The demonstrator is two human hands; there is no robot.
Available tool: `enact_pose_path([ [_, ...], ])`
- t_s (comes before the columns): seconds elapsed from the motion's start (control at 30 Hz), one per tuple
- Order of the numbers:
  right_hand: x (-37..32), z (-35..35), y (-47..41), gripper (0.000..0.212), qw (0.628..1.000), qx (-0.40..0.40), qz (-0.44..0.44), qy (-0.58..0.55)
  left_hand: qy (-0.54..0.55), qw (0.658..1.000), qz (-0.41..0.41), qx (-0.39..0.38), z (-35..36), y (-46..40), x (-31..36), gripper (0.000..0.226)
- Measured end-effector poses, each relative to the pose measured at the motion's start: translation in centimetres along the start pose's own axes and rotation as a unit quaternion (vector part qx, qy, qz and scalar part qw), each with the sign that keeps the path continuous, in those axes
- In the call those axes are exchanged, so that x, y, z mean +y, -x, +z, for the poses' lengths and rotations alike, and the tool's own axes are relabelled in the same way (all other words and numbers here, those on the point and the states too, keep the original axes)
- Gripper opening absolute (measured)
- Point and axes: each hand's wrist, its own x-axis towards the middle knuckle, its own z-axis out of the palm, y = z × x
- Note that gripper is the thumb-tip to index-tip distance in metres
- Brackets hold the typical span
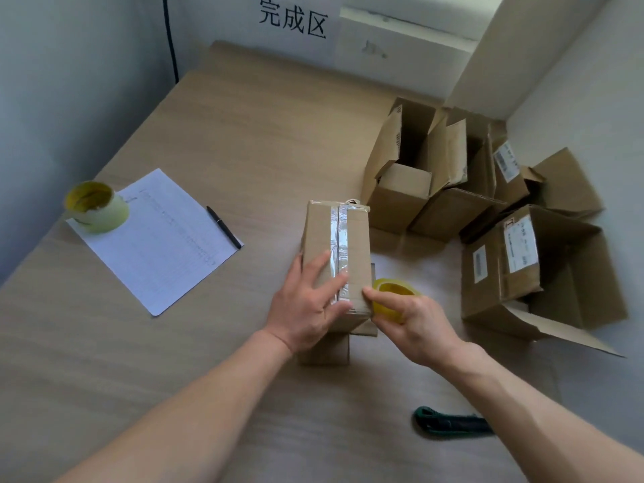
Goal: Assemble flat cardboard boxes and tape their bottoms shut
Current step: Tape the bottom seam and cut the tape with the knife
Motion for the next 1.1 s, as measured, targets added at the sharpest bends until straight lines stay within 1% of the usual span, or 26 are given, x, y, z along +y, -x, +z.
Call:
enact_pose_path([
  [0.07,0.3,0.1,0.0,0.045,1.0,-0.008,0.005,-0.014,-0.035,0.998,0.055,-0.02,-0.1,-0.4,-1.3,0.066],
  [0.1,0.4,0.2,-0.1,0.045,1.0,-0.008,0.004,-0.019,-0.042,0.996,0.076,-0.027,-0.3,-0.7,-1.8,0.068],
  [0.17,0.7,0.3,-0.3,0.045,1.0,-0.006,0.0,-0.026,-0.024,0.995,0.083,-0.042,-0.5,-1.3,-2.4,0.067],
  [0.23,0.7,0.3,-0.6,0.044,0.999,-0.011,-0.003,-0.031,0.035,0.997,0.054,-0.053,-0.5,-1.5,-2.5,0.069],
  [0.33,0.9,0.1,-1.3,0.042,0.999,-0.012,-0.024,-0.033,0.133,0.989,-0.014,-0.068,-0.7,-1.7,-2.8,0.075],
  [0.4,1.0,-0.2,-1.6,0.042,0.999,-0.022,-0.028,-0.032,0.159,0.983,-0.038,-0.089,-1.3,-1.9,-2.8,0.076],
  [0.47,1.0,-0.3,-1.3,0.042,0.999,-0.034,-0.033,-0.022,0.157,0.98,-0.038,-0.116,-2.0,-1.3,-2.5,0.07],
  [0.53,0.9,-0.1,-0.1,0.042,0.998,-0.037,-0.053,-0.027,0.117,0.987,-0.01,-0.112,-2.8,0.1,-2.1,0.06],
  [0.57,0.8,0.2,0.7,0.042,0.997,-0.038,-0.064,-0.034,0.058,0.994,0.027,-0.09,-3.1,0.9,-1.8,0.056],
  [0.6,0.7,0.5,1.4,0.043,0.996,-0.039,-0.068,-0.043,-0.022,0.995,0.07,-0.067,-3.4,1.4,-1.3,0.056],
  [0.63,0.6,0.7,1.9,0.043,0.996,-0.036,-0.066,-0.051,-0.099,0.988,0.108,-0.054,-3.5,1.5,-0.4,0.06],
  [0.7,0.3,1.2,2.1,0.044,0.996,-0.032,-0.059,-0.055,-0.18,0.97,0.147,-0.064,-3.4,0.2,1.7,0.069],
  [0.77,0.2,1.4,1.6,0.043,0.997,-0.042,-0.061,-0.03,-0.177,0.964,0.166,-0.107,-2.9,-1.4,3.6,0.071],
  [0.8,0.2,1.3,1.5,0.044,0.997,-0.052,-0.059,-0.014,-0.153,0.964,0.158,-0.148,-2.6,-2.1,4.1,0.076],
  [0.83,0.2,1.2,1.5,0.049,0.997,-0.06,-0.048,-0.009,-0.131,0.961,0.14,-0.198,-2.4,-2.6,4.2,0.087],
  [0.87,0.4,1.0,1.7,0.058,0.997,-0.07,-0.023,-0.024,-0.122,0.955,0.126,-0.241,-2.3,-3.1,4.0,0.099],
  [0.9,0.8,0.7,2.1,0.067,0.995,-0.084,0.011,-0.056,-0.127,0.947,0.125,-0.266,-2.2,-3.4,3.7,0.108],
  [0.93,1.0,0.5,2.5,0.073,0.988,-0.111,0.047,-0.097,-0.137,0.942,0.132,-0.275,-2.2,-3.5,3.5,0.114],
  [0.97,1.4,0.2,3.0,0.073,0.976,-0.145,0.079,-0.142,-0.145,0.939,0.14,-0.278,-2.1,-3.7,3.5,0.118],
  [1.0,1.7,-0.1,3.4,0.067,0.961,-0.177,0.103,-0.184,-0.15,0.937,0.144,-0.28,-2.0,-3.7,3.5,0.122],
  [1.03,2.1,-0.4,3.6,0.056,0.947,-0.206,0.115,-0.216,-0.152,0.936,0.145,-0.284,-2.0,-3.8,3.6,0.124],
  [1.07,2.4,-1.0,3.7,0.04,0.939,-0.234,0.121,-0.223,-0.153,0.935,0.141,-0.289,-2.0,-3.9,3.8,0.126],
  [1.1,2.6,-1.7,3.4,0.026,0.943,-0.252,0.114,-0.184,-0.15,0.935,0.133,-0.293,-2.0,-3.9,3.9,0.126],
])
